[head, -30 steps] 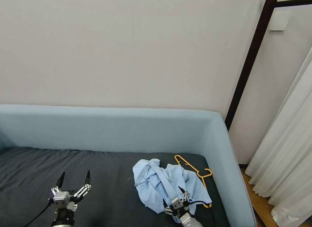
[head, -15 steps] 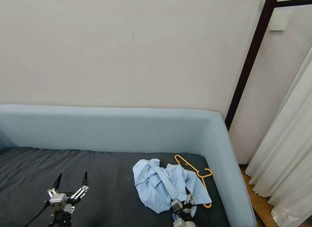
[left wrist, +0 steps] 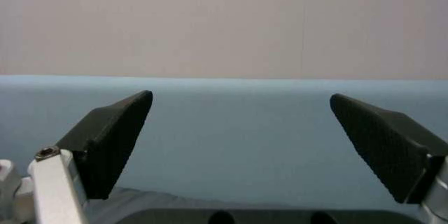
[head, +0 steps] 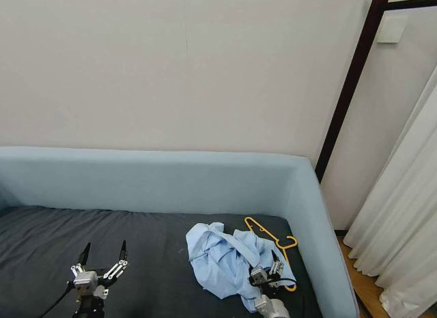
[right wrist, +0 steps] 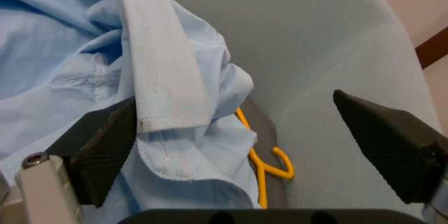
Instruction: Pick up the clothes from the sofa and hang them on the clothes hanger.
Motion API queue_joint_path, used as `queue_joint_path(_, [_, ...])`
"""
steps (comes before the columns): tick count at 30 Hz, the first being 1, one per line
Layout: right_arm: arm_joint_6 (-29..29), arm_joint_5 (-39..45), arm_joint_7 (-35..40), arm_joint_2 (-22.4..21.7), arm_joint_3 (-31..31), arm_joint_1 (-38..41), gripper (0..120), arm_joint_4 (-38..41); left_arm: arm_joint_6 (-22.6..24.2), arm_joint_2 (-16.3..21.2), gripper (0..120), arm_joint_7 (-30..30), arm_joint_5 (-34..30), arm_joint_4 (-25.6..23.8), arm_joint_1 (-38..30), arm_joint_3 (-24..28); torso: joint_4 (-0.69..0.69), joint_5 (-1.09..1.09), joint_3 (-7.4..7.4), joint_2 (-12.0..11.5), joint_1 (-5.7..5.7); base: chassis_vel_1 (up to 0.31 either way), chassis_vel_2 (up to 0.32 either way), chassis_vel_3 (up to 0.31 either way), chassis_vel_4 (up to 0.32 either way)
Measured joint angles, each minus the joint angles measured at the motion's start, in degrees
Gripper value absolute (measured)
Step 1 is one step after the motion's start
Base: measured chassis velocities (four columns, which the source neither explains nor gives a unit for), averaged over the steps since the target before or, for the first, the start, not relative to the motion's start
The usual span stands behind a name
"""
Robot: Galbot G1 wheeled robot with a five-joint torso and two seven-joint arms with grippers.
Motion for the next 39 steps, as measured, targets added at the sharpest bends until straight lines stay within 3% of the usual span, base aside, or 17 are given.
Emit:
queue_joint_path(4, [2.59,-0.88,-2.55,-0.22,0.67,-0.67,97,-0.62,-0.07,0.0,100,-0.04,0.0,-0.01,0.01,0.0,0.0,0.0,0.0,0.0,0.0,0.0,0.0,0.0,0.0])
queue_joint_path(10, [5.09,-1.94,-5.05,-0.39,1.64,-1.15,78,-1.19,-0.18,0.06,100,-0.08,-0.09,-0.01,0.09,-0.12,0.0,0.0,0.0,0.0,0.0,0.0,0.0,0.0,0.0])
queue_joint_path(15, [5.87,-2.02,-6.54,-0.92,2.89,-1.05,53,-1.48,-0.21,-0.02,100,-0.09,-0.13,0.07,-0.09,0.01,0.0,0.0,0.0,0.0,0.0,0.0,0.0,0.0,0.0])
queue_joint_path(17, [6.14,-2.02,-6.8,-1.12,3.2,-1.02,52,-1.6,-0.2,-0.03,100,-0.09,-0.13,0.11,-0.14,0.05,0.0,0.0,0.0,0.0,0.0,0.0,0.0,0.0,0.0])
queue_joint_path(30, [13.08,2.77,-16.63,-2.77,9.45,0.17,3,0.91,-0.2,-0.45,100,-0.1,0.26,0.9,-1.14,1.08,0.0,-0.01,0.0,0.0,0.0,0.0,0.0,0.0,0.0])
queue_joint_path(39, [15.76,6.84,-21.57,-3.29,10.43,0.12,1,0.92,-0.14,-0.01,100,-0.12,0.27,1.23,-1.15,1.09,0.01,0.0,0.0,0.0,0.0,0.0,0.0,0.0,0.0])
